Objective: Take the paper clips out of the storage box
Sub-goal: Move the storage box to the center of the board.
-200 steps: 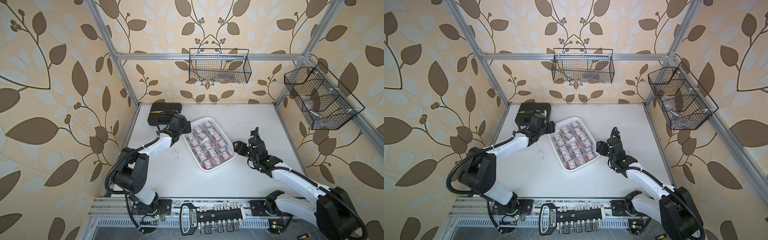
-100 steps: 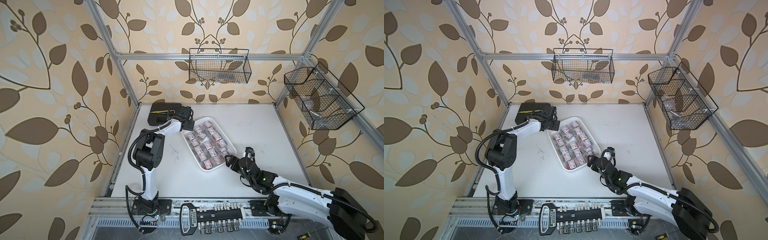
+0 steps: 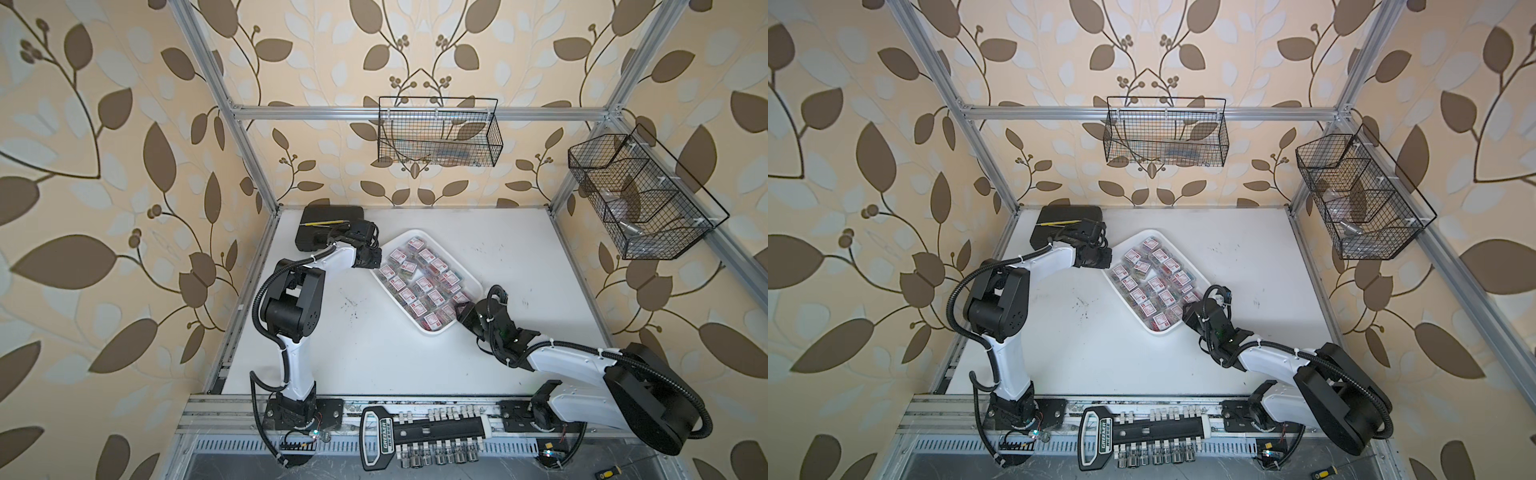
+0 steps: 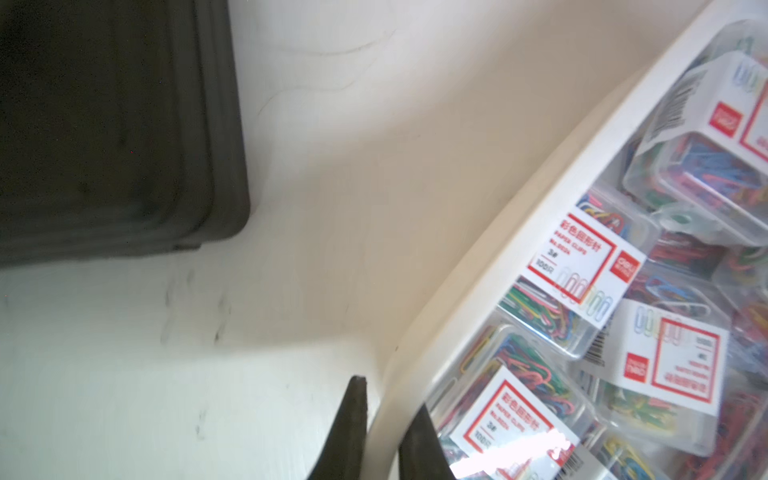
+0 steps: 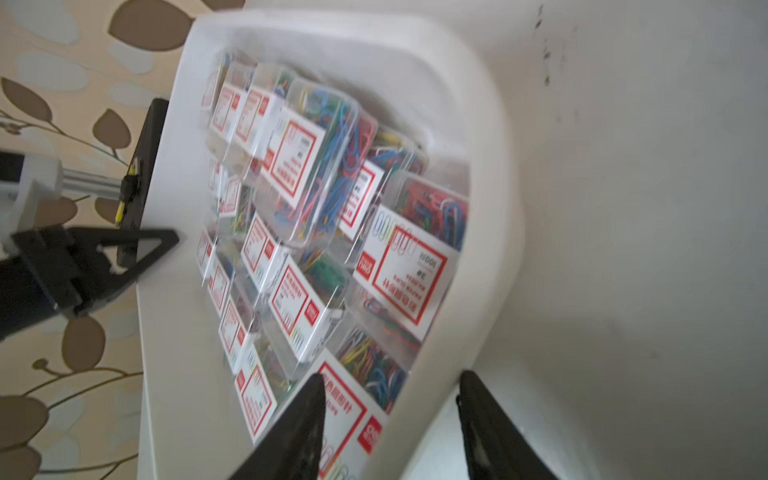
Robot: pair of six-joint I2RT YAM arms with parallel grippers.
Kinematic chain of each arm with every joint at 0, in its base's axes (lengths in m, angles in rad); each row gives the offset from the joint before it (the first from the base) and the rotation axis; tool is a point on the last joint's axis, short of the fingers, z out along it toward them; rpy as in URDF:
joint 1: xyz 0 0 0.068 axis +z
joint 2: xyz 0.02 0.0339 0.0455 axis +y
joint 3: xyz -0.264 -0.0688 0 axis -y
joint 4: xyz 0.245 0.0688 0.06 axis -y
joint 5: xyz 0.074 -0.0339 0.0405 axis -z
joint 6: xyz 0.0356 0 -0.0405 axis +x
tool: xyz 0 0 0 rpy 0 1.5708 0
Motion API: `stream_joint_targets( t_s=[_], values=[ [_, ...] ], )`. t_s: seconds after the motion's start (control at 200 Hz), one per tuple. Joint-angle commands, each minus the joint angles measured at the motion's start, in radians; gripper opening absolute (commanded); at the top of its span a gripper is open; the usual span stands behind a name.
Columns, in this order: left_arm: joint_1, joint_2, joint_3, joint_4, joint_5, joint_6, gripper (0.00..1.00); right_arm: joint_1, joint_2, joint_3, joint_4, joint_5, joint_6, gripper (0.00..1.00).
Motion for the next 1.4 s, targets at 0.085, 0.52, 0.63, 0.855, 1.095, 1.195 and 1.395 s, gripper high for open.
stream_joint_targets(
  t_s=[0.085,0.52,0.63,0.855,1.095,1.195,1.395],
  values=[
    [-0.028,-0.227,-0.309,0.150,0.091,-0.201,0.10,-0.136,0.003,0.086,-0.127,-0.058,-0.163,0.54],
    [-0.118,-0.392,-0.641,0.496,-0.028,-0.581,0.00,-0.207,0.105,0.370,-0.374,0.002,-0.412,0.74],
    [-0.121,-0.408,-0.630,0.498,-0.117,-0.635,0.00,-0.215,0.092,0.463,-0.461,0.063,-0.450,0.79],
    [-0.128,-0.330,-0.518,0.421,-0.165,-0.717,0.00,-0.212,0.081,0.537,-0.475,0.061,-0.460,0.82],
    [-0.161,-0.364,-0.537,0.403,-0.291,-0.854,0.00,-0.127,0.155,0.590,-0.457,0.087,-0.466,0.84],
    [-0.168,-0.395,-0.570,0.433,-0.341,-0.926,0.00,-0.095,0.192,0.606,-0.434,0.089,-0.449,0.84],
    [-0.183,-0.381,-0.529,0.423,-0.338,-0.940,0.00,-0.090,0.256,0.637,-0.397,0.074,-0.429,0.84]
  ],
)
